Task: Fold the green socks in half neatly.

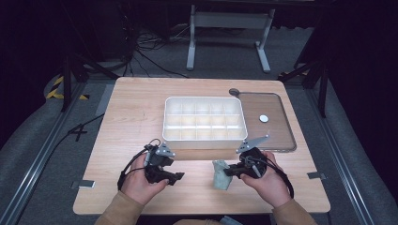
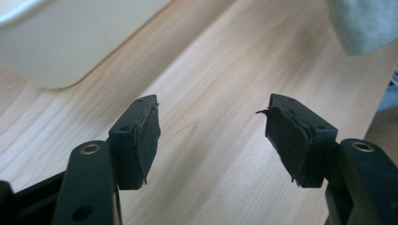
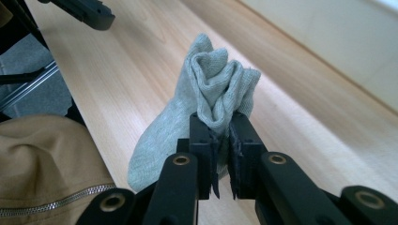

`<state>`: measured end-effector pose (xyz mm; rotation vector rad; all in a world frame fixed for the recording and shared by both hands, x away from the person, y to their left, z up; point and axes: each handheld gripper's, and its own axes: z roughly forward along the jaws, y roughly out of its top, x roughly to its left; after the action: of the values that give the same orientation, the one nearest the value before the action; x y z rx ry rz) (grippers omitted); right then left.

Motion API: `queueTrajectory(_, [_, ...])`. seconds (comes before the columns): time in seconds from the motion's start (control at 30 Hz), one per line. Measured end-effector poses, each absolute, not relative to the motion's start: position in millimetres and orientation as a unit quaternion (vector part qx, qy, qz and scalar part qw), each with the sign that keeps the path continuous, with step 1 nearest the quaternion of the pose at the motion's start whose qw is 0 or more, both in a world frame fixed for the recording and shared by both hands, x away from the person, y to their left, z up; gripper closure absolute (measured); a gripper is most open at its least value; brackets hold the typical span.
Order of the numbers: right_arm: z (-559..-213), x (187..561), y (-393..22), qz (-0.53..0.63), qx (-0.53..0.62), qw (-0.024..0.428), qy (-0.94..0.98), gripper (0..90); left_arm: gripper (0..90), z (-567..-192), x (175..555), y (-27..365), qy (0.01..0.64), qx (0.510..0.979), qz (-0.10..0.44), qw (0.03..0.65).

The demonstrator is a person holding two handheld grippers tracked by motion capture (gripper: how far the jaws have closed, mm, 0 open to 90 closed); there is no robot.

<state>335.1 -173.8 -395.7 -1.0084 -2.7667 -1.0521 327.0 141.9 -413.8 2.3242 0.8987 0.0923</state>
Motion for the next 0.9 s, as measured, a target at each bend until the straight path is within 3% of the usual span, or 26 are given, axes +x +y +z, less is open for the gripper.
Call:
queueTrajectory(0.37, [-372,347,-177,-0.342,-0.328,-0.032,-0.880,81.7,36.7,-402,332,171,0.370,0.864,0.062,0.335])
queueTrajectory(0.9, [-353,365,-195,-0.348,-0.347,-0.082,-0.867,81.3,36.2,-403,336,176,0.377,0.860,0.068,0.337])
